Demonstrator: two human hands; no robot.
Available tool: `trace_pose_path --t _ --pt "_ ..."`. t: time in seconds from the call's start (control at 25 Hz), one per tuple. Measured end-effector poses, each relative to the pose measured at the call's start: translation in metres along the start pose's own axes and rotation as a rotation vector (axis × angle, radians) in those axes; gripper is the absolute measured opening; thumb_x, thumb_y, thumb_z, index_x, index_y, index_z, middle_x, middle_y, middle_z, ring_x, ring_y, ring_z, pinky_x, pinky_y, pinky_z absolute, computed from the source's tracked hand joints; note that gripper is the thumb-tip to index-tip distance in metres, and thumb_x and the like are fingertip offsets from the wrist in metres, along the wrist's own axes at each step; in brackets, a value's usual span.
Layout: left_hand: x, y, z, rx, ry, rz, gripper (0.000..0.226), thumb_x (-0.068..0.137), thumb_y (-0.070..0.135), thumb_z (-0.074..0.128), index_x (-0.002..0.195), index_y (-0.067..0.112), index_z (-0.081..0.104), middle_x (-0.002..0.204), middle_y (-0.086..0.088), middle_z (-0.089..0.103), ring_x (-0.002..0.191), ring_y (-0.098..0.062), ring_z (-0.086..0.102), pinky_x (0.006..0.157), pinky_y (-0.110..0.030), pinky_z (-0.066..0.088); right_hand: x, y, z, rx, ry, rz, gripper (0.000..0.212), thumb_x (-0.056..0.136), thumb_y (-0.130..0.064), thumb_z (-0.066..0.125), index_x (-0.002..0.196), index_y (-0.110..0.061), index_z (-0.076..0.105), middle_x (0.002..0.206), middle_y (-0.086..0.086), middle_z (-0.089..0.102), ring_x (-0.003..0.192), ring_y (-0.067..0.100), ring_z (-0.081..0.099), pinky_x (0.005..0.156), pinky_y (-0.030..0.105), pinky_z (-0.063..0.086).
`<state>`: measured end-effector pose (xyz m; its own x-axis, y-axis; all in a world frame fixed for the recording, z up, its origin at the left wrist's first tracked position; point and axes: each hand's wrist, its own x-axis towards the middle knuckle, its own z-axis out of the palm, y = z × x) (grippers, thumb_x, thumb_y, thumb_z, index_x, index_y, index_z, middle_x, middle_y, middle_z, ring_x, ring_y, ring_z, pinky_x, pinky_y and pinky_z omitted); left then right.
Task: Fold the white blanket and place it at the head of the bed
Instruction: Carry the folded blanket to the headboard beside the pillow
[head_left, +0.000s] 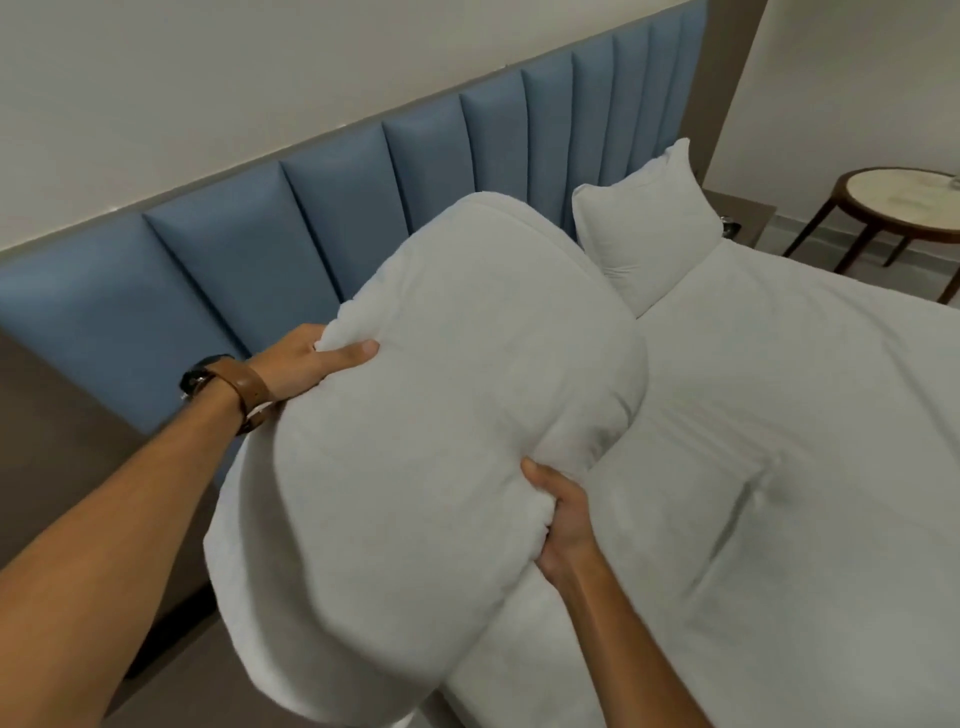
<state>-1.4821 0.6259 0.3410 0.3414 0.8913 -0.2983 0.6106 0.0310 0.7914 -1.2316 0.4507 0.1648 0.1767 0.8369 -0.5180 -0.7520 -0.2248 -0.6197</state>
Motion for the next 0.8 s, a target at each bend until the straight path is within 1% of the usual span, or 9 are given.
trace_pose_path --t 0.16,0.24,0.32,0.4,0.48,0.56,0.64,0.72,0.8 --pt "0.152 -0.050 0.039 -0.027 -0.068 0.047 0.037 0.091 0.055 0.071 0.117 0.028 0.076 0.104 0.010 0.081 0.093 -0.012 0.079 0.083 -0.032 0.059 0.145 0.003 -0.037 0.012 0.080 -0.042 0.049 0.071 -0.011 0.077 0.118 0.004 0.076 0.108 0.022 0.079 0.095 0.040 0.077 0.097 0.050 0.060" --pt "0.218 -0.086 0.080 -0.031 -0.099 0.036 0.037 0.091 0.056 0.071 0.117 0.029 0.075 0.102 0.012 0.080 0.089 -0.009 0.078 0.081 -0.029 0.059 0.191 0.015 -0.072 0.020 0.165 -0.013 0.052 0.071 -0.009 0.079 0.120 0.009 0.074 0.104 0.023 0.078 0.087 0.038 0.078 0.084 0.043 0.065" --pt "0.263 -0.116 0.123 -0.042 -0.109 0.029 0.034 0.095 0.053 0.068 0.116 0.028 0.073 0.101 0.013 0.077 0.087 -0.011 0.075 0.077 -0.030 0.057 0.215 0.026 -0.107 0.033 0.229 0.026 0.052 0.079 -0.018 0.076 0.124 0.008 0.073 0.101 0.022 0.080 0.086 0.035 0.079 0.080 0.040 0.066" --pt "0.297 -0.134 0.160 -0.083 -0.108 0.032 0.032 0.098 0.054 0.063 0.115 0.029 0.072 0.104 0.012 0.075 0.094 -0.015 0.073 0.078 -0.031 0.055 0.237 0.036 -0.141 0.085 0.287 0.008 0.048 0.090 -0.025 0.073 0.130 0.001 0.074 0.115 0.023 0.080 0.106 0.037 0.078 0.098 0.047 0.062" --pt "0.308 -0.142 0.177 -0.129 -0.165 0.012 0.033 0.099 0.059 0.058 0.125 0.040 0.065 0.114 0.022 0.070 0.104 -0.005 0.068 0.082 -0.024 0.051 0.243 0.046 -0.159 0.113 0.362 -0.056 0.046 0.101 -0.036 0.069 0.135 -0.005 0.073 0.132 0.023 0.075 0.123 0.039 0.072 0.113 0.054 0.052" --pt "0.305 -0.158 0.170 -0.130 -0.238 -0.063 0.036 0.098 0.065 0.054 0.132 0.051 0.051 0.122 0.029 0.060 0.110 0.001 0.061 0.089 -0.022 0.046 0.235 0.078 -0.156 0.182 0.357 -0.058 0.054 0.102 -0.057 0.062 0.132 -0.013 0.074 0.129 0.014 0.079 0.117 0.029 0.077 0.111 0.052 0.052" --pt "0.295 -0.181 0.152 -0.076 -0.292 -0.167 0.045 0.094 0.073 0.049 0.135 0.054 0.043 0.132 0.021 0.057 0.121 -0.010 0.057 0.100 -0.032 0.043 0.224 0.130 -0.144 0.150 0.413 0.000 0.080 0.084 -0.078 0.073 0.140 -0.021 0.069 0.142 0.010 0.073 0.131 0.026 0.070 0.120 0.054 0.044" --pt "0.290 -0.201 0.143 -0.022 -0.315 -0.236 0.053 0.089 0.079 0.046 0.135 0.052 0.044 0.132 0.016 0.060 0.126 -0.017 0.058 0.103 -0.037 0.044 0.217 0.174 -0.133 0.090 0.435 -0.021 0.091 0.076 -0.079 0.080 0.148 -0.026 0.064 0.157 0.015 0.060 0.146 0.030 0.057 0.127 0.056 0.037" --pt "0.287 -0.204 0.139 0.010 -0.293 -0.255 0.058 0.083 0.083 0.047 0.129 0.049 0.050 0.120 0.016 0.065 0.120 -0.020 0.063 0.095 -0.035 0.049 0.204 0.172 -0.107 -0.013 0.449 -0.024 0.083 0.081 -0.070 0.078 0.146 -0.019 0.066 0.146 0.013 0.070 0.137 0.032 0.066 0.119 0.055 0.047"
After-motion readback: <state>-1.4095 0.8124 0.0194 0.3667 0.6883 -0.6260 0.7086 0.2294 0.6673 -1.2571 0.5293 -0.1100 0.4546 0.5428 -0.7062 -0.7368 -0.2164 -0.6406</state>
